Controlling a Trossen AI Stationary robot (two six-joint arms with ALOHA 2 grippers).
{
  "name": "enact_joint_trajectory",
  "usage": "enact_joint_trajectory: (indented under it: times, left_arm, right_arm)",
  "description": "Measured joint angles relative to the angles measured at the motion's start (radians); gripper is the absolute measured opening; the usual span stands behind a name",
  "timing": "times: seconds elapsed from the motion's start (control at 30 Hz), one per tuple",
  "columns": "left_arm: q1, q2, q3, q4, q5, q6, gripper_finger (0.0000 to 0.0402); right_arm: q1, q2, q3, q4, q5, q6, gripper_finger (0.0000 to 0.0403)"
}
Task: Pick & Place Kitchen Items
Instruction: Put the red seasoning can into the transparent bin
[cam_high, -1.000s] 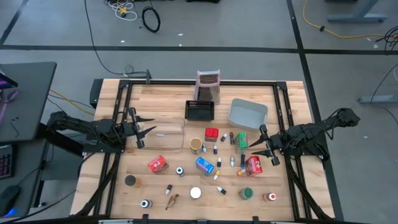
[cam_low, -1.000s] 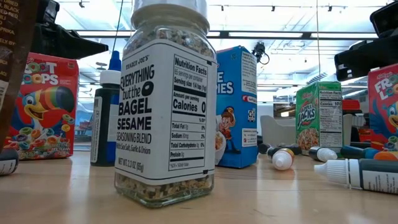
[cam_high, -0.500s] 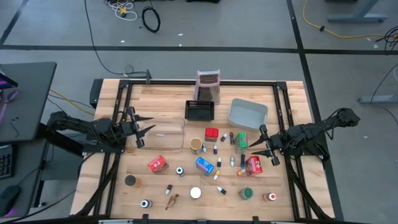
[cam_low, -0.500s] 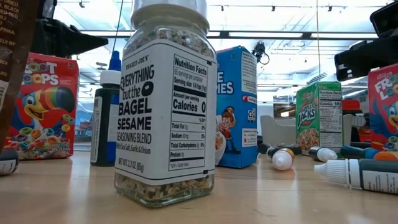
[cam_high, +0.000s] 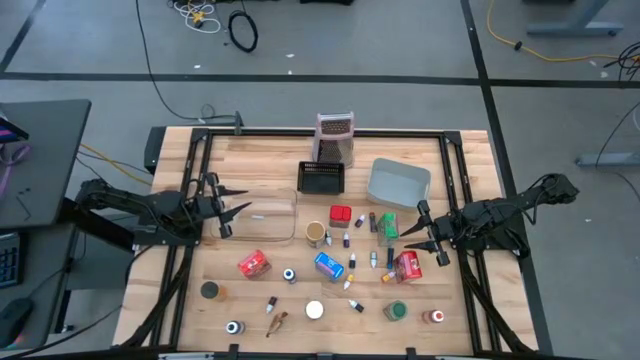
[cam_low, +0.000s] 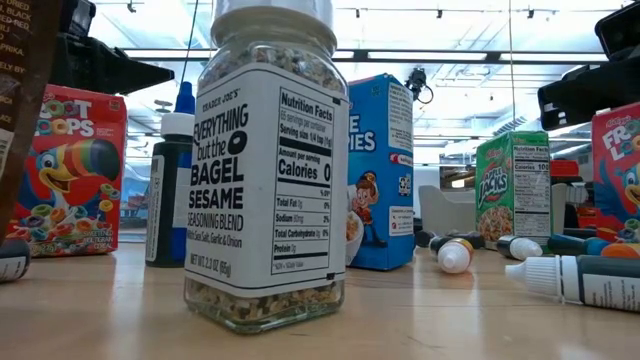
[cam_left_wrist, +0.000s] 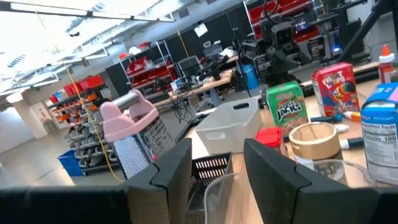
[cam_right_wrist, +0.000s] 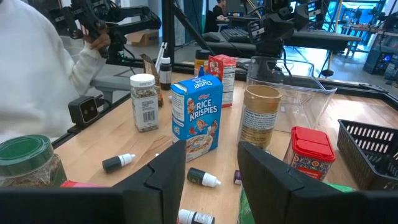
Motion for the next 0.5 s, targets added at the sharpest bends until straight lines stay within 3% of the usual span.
enact_joint_trajectory:
  times: [0.5]
  left_arm:
    - [0.0, 0.0, 0.0, -0.005, -0.002, 0.061, 0.0156]
  right_arm:
    - [0.0, 0.0, 0.0, 0.0, 0.0, 0.0, 0.0155]
